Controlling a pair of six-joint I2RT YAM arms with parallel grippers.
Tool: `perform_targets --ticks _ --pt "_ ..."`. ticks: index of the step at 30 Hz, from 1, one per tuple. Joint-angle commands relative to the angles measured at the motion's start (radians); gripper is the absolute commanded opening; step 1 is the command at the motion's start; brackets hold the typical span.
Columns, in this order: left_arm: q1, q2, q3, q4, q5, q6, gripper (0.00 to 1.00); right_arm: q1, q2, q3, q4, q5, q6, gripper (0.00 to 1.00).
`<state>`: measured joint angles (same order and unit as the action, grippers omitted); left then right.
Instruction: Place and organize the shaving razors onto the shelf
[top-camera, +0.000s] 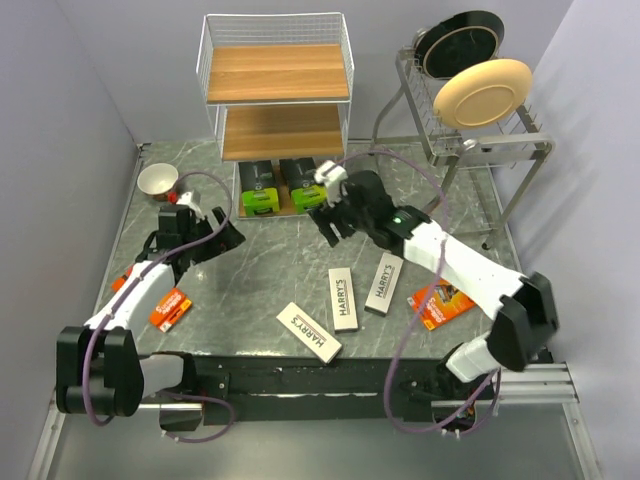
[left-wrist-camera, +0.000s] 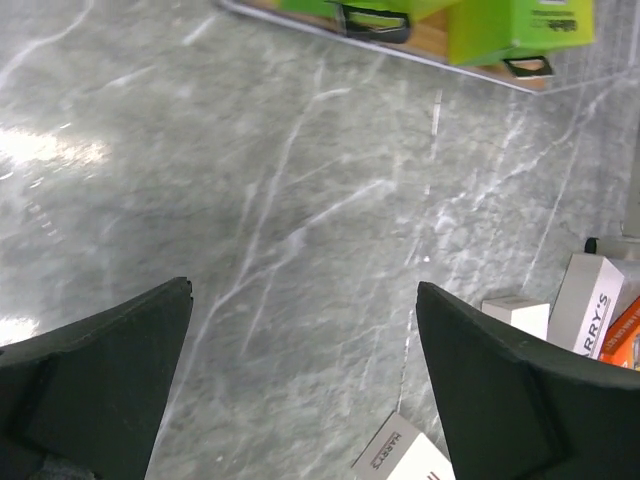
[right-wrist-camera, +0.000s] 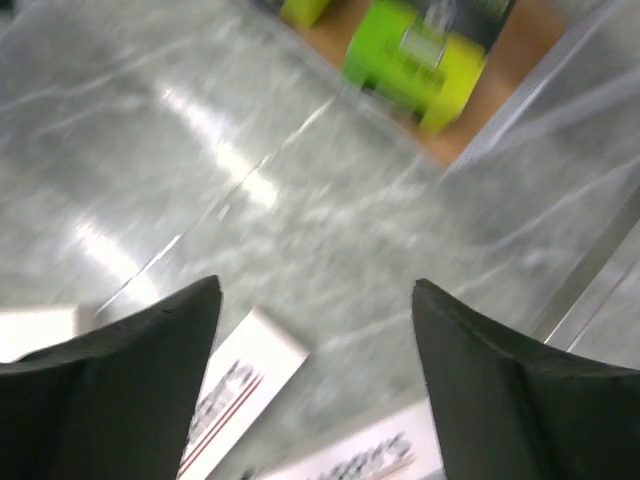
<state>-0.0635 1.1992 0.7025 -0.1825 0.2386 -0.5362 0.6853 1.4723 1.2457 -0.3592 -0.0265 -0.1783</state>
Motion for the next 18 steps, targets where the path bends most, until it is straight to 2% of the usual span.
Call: perform_targets --ticks 1,2,6,8,10,11,13,17,18 --pt "-0.073 0.013 0.046 0.098 -0.045 0.002 0.99 -0.056 -0.049 -0.104 -0.067 -0.056 0.153 0.88" --pt "-0.096 0.017 0.058 0.098 -0.150 -0.004 1.00 -0.061 -0.058 -0.112 -0.066 -0.053 0.160 0.88" --pt "-0.203 0.071 0.084 0.155 -0.235 -0.019 1.00 -0.064 -0.055 -0.108 -0.070 -0.050 0.145 0.88" --pt "-0.242 0.124 0.101 0.218 -0.233 -0.008 0.99 -0.064 -0.034 -0.092 -0.069 -0.035 0.135 0.88" --pt "-0.243 0.181 0.118 0.250 -0.093 -0.045 0.99 -0.064 -0.018 -0.071 -0.054 -0.021 0.135 0.88" --pt "-0.254 0.194 0.109 0.324 -0.046 -0.062 0.99 -0.067 -0.014 -0.068 -0.047 -0.016 0.134 0.88" --pt "-0.286 0.221 0.133 0.351 -0.077 -0.056 0.99 -0.067 -0.017 -0.066 -0.031 -0.012 0.134 0.85" --pt "-0.361 0.293 0.233 0.356 -0.137 0.111 0.99 -0.079 -0.059 -0.107 -0.018 -0.001 0.140 0.79" --pt "-0.361 0.312 0.251 0.359 -0.146 0.113 0.90 -0.084 -0.069 -0.130 -0.014 -0.001 0.146 0.78"
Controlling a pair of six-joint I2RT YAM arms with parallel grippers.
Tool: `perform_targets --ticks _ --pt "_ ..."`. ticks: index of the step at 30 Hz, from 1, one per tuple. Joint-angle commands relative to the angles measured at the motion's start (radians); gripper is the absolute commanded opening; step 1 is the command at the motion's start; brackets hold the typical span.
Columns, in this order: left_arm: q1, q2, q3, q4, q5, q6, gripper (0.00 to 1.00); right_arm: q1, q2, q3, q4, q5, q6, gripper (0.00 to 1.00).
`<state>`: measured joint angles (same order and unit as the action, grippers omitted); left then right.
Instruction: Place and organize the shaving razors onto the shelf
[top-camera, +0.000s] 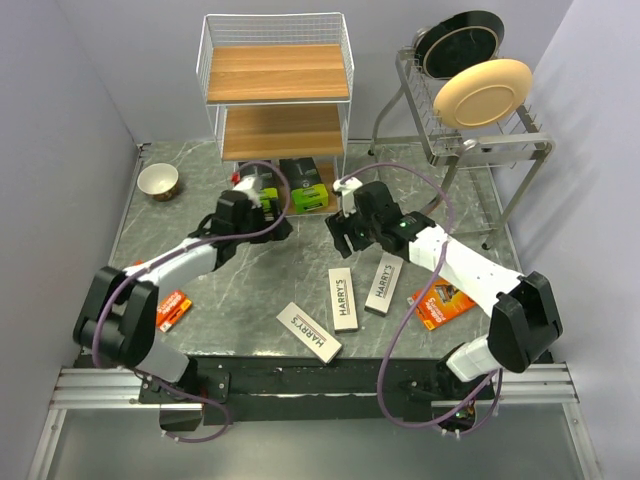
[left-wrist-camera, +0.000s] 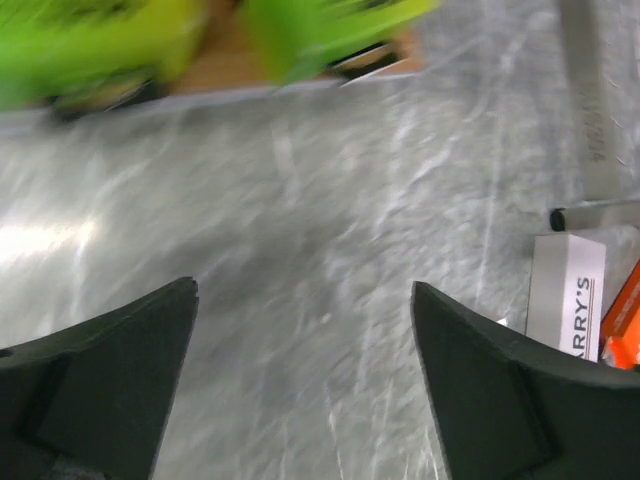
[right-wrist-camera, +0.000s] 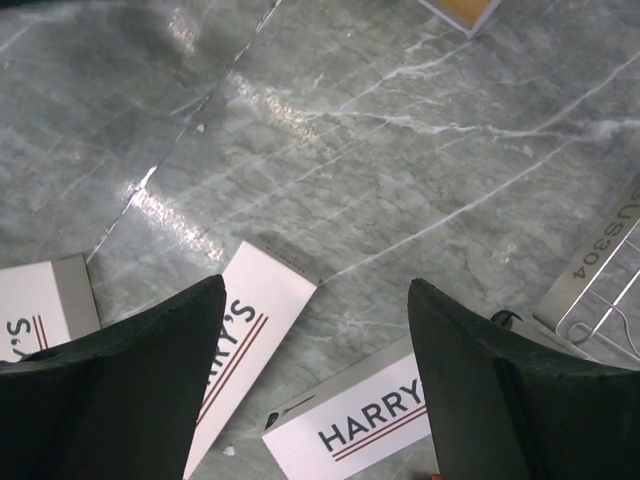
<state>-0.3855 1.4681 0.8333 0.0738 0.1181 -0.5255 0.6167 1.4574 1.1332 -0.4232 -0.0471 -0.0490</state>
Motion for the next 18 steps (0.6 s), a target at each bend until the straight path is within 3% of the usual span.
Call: perform_targets --ticks 1,4,5,11,18 --pt "-0.039 0.076 0.150 0.107 -0.038 0.104 0.62 -0.020 -0.064 -0.027 0.052 0.020 0.020 0.77" --pt "-0.047 0.147 0.205 0.124 -0.064 0.076 0.10 -0.038 -0.094 -0.058 0.060 0.009 0.034 0.75" --pt "-0.052 0.165 0.222 0.118 -0.072 0.067 0.02 -0.043 -0.101 -0.062 0.058 0.007 0.038 0.75" --pt "-0.079 0.293 0.342 0.086 -0.115 0.030 0.01 -0.103 -0.111 -0.069 0.061 -0.020 0.046 0.73" --pt "-0.116 0.409 0.451 0.006 -0.392 -0.016 0.01 -0.140 -0.130 -0.090 0.060 -0.039 0.074 0.72"
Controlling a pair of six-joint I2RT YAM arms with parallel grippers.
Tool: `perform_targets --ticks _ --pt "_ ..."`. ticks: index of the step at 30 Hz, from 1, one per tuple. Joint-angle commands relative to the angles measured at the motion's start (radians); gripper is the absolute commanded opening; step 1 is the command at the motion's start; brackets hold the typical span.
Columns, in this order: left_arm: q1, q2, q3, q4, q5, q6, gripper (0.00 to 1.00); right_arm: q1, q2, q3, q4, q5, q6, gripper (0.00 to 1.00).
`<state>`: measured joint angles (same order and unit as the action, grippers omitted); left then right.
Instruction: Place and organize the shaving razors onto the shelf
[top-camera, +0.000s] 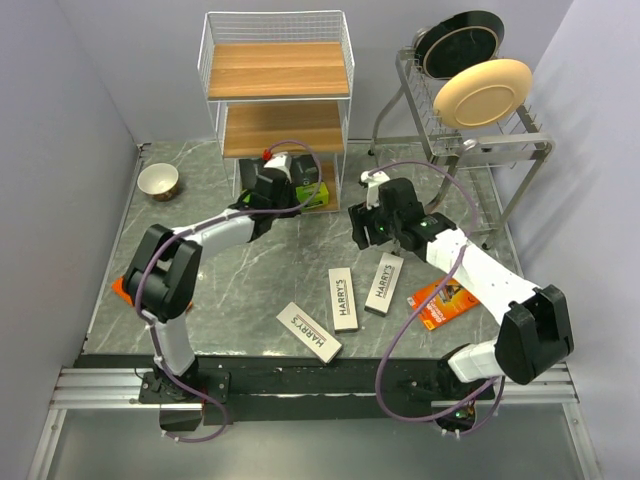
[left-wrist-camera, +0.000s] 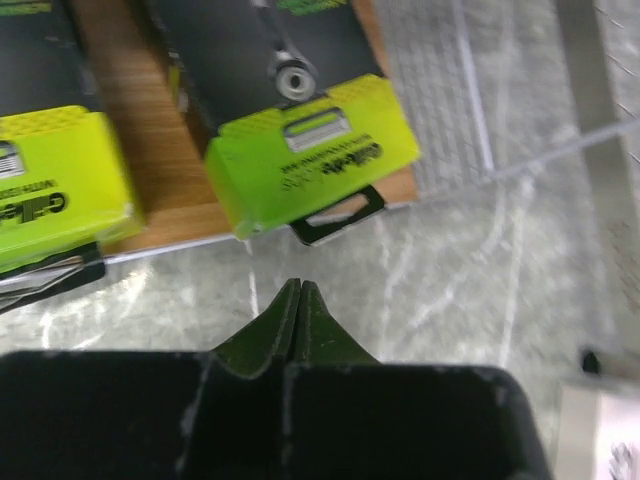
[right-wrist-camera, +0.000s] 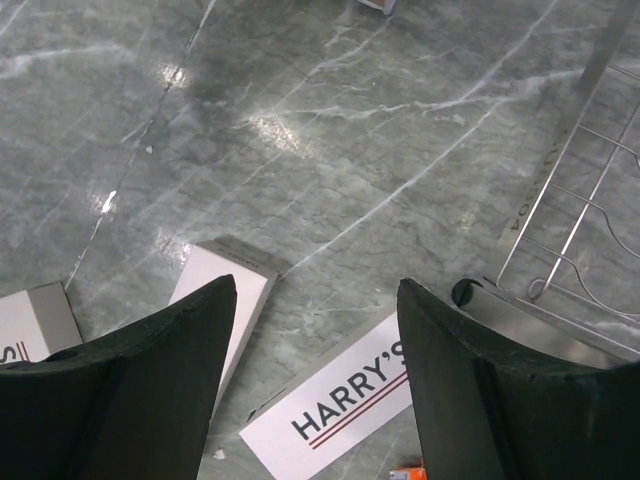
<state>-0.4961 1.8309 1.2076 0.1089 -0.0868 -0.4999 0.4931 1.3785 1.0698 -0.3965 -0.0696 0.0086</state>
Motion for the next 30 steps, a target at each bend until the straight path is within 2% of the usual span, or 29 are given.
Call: perform_targets --ticks 1,8,11,13,17,23,30 --pt "-0.009 0.050 0.092 -0.043 -0.209 -0.052 0.01 -0.014 -0.061 -0.030 0.035 -0.018 0.016 0.72" --pt "-0.012 0.015 0.050 -0.049 -0.318 -0.019 0.01 -0.025 -0.079 -0.056 0.041 -0.025 0.016 0.72" --pt "-0.018 -0.007 -0.019 0.043 -0.294 0.093 0.01 -0.030 -0.072 -0.045 0.035 -0.038 0.011 0.71" --pt "-0.019 -0.027 -0.092 0.185 -0.259 0.180 0.01 -0.028 -0.061 -0.038 0.027 -0.041 0.005 0.71" --pt "-0.019 -0.016 -0.148 0.322 -0.231 0.239 0.01 -0.030 -0.047 -0.019 0.008 -0.047 -0.001 0.70" --pt "-0.019 0.004 -0.097 0.298 -0.185 0.173 0.01 -0.028 -0.050 -0.030 0.004 -0.044 -0.001 0.70" --pt "-0.027 0.122 0.035 0.198 -0.361 0.136 0.01 -0.028 -0.044 -0.024 0.001 -0.019 -0.038 0.70"
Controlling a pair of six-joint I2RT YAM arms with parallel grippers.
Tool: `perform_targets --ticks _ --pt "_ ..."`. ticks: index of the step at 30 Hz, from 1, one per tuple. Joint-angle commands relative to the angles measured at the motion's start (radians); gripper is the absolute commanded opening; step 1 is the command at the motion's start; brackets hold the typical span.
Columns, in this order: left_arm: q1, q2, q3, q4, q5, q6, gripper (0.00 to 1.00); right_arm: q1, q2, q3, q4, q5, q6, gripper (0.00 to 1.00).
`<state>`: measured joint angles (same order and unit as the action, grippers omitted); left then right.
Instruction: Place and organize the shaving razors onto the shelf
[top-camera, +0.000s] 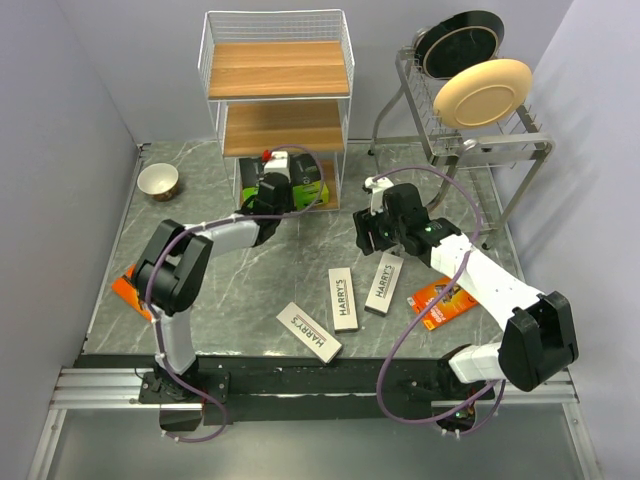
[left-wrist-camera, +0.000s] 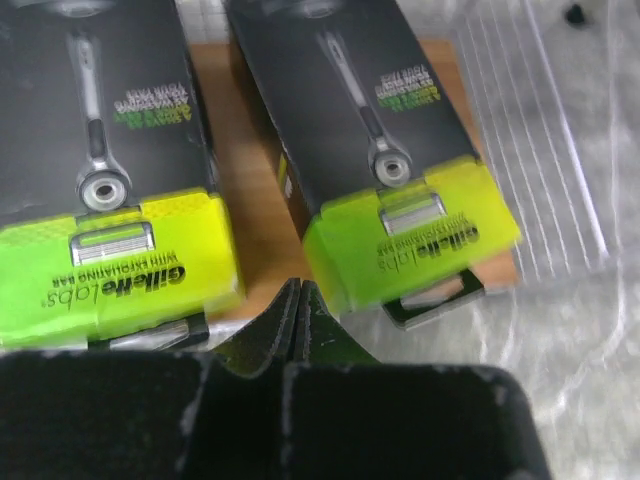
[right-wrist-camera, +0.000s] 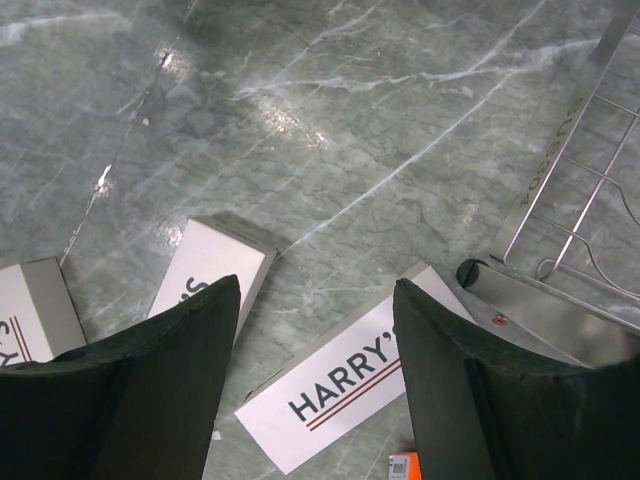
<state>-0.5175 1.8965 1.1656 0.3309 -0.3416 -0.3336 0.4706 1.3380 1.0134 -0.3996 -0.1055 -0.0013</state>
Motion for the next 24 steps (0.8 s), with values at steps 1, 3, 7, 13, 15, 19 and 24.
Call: perform_targets --ticks 1,3,7,13,15,19,24 --pt "-0.006 0.062 0.081 -0.029 -0.111 -0.028 0.01 -0.006 -0.003 0.034 0.005 0.020 -0.029 0.70" --pt "-0.004 0.079 0.098 -0.056 -0.123 -0.036 0.01 -0.007 -0.003 0.031 0.007 0.020 -0.031 0.70" --pt "-0.004 0.082 0.080 -0.062 -0.145 -0.025 0.01 -0.006 -0.002 0.030 0.015 0.013 -0.025 0.70" --pt "-0.004 0.038 -0.001 -0.031 -0.209 0.011 0.01 -0.007 0.012 0.031 0.030 0.012 -0.020 0.70" --pt "-0.003 0.027 -0.035 -0.004 -0.238 0.048 0.01 -0.006 0.015 0.027 0.036 0.009 -0.016 0.70" --pt "0.008 0.010 -0.064 0.039 -0.270 0.099 0.01 -0.006 0.013 0.021 0.036 -0.002 -0.008 0.70" --pt "0.034 -0.020 -0.098 0.036 -0.201 0.111 0.01 -0.006 0.007 0.017 0.044 0.001 -0.008 0.70"
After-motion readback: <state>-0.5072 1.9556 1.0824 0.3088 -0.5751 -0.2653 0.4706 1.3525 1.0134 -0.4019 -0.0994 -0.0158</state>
